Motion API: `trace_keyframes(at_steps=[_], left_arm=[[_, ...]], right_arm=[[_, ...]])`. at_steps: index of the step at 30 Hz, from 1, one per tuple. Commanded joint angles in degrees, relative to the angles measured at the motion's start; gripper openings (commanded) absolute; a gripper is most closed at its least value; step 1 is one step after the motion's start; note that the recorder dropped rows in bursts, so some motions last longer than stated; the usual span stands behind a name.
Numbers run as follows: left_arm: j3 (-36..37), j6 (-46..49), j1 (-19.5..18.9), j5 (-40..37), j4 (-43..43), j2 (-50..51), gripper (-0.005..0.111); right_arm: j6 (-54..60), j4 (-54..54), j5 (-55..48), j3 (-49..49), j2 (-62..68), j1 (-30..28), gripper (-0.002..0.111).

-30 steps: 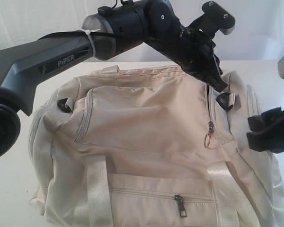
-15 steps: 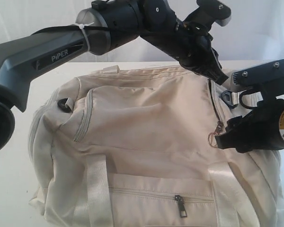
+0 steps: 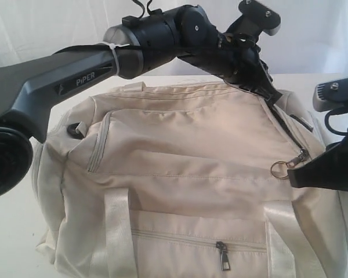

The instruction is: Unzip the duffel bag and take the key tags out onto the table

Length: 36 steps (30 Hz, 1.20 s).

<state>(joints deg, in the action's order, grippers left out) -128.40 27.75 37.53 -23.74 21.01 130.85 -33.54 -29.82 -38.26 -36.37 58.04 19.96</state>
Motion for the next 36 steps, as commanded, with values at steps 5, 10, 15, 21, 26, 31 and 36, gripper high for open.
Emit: trace_keyframes(at_steps=[5, 10, 15, 21, 26, 31, 36], left_arm=[[-0.3, 1.0, -1.7, 2.6, -1.1, -0.1, 0.000], [-0.3, 1.1, -1.9, 0.1, -3.2, -0.1, 0.000], [-0.3, 1.1, -1.9, -0.9, -4.8, -0.2, 0.000], [-0.3, 1.1, -1.9, -2.1, -6.6, -0.2, 0.000], [-0.3, 0.6, -2.1, -4.5, -8.2, -0.4, 0.000], [-0.3, 0.0, -2.1, -6.9, -9.8, -0.9, 0.000], [-0.3, -11.9, -4.3, -9.2, -17.2, -2.3, 0.000]], right_arm=[[2.3, 0.8, -6.8, -0.2, -1.9, 0.0, 0.000], [2.3, 0.7, -6.7, -0.2, -1.9, 0.0, 0.000], [2.3, 0.7, -6.7, -0.2, -1.9, 0.0, 0.000], [2.3, 0.3, -7.0, -0.2, -1.9, 0.0, 0.000], [2.3, 0.2, -7.1, -0.2, -1.9, 0.0, 0.000], [1.6, -0.6, -7.6, -0.2, -1.9, 0.0, 0.000], [1.5, -0.6, -7.7, -0.2, -1.9, 0.0, 0.000]])
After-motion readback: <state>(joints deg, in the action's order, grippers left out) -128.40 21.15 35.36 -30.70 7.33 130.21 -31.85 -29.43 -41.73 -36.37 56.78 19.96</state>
